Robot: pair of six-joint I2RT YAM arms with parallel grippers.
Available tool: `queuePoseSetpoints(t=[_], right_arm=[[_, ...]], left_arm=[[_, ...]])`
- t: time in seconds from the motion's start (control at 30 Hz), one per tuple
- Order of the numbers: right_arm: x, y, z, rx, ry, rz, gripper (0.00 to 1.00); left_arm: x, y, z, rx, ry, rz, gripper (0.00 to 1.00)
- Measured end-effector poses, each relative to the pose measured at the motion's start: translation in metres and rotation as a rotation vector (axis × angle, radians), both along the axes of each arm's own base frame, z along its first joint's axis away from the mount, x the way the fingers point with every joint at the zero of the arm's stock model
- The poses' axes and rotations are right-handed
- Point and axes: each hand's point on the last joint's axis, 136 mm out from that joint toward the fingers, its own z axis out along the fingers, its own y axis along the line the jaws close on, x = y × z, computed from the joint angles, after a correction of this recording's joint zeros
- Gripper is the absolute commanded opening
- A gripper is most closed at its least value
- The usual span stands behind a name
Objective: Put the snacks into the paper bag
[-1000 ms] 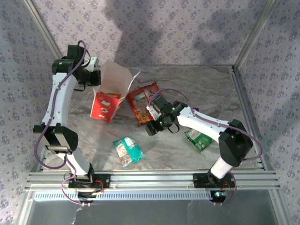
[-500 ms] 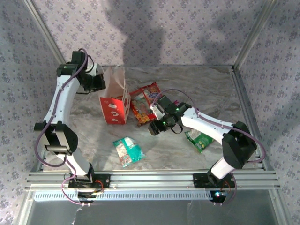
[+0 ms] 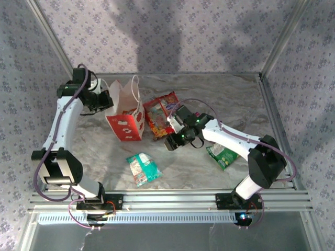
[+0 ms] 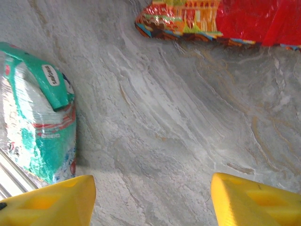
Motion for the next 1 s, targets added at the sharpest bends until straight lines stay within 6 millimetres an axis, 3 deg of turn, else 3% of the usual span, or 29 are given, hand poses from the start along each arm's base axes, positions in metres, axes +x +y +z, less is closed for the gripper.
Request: queuePoseSetpoints(t=[0.13,0.37,0.67,1.0], right_arm=[[0.004,0.004,0.008,0.016,-0.016,0.001,0.67],[0.003,0.005,0.004,0.007,-0.007,0.003,0.67],[0.003,0.006,0.006,0.007,-0.008,0.006,0.67],[0.004,0.008,0.009,0.010,-0.011,0.008,0.67]], left_arm=[[-0.002,0.012,0.003,0.000,-0.013,0.033,0.09],[-0.003,0.013,0.002,-0.005,-0.007,0.031,0.12],[-0.007,0.010,-0.004,-0.007,0.022,-0.005,0.37],[-0.006,0.003,0.023,0.015,-0.054,-0.126,0.57]])
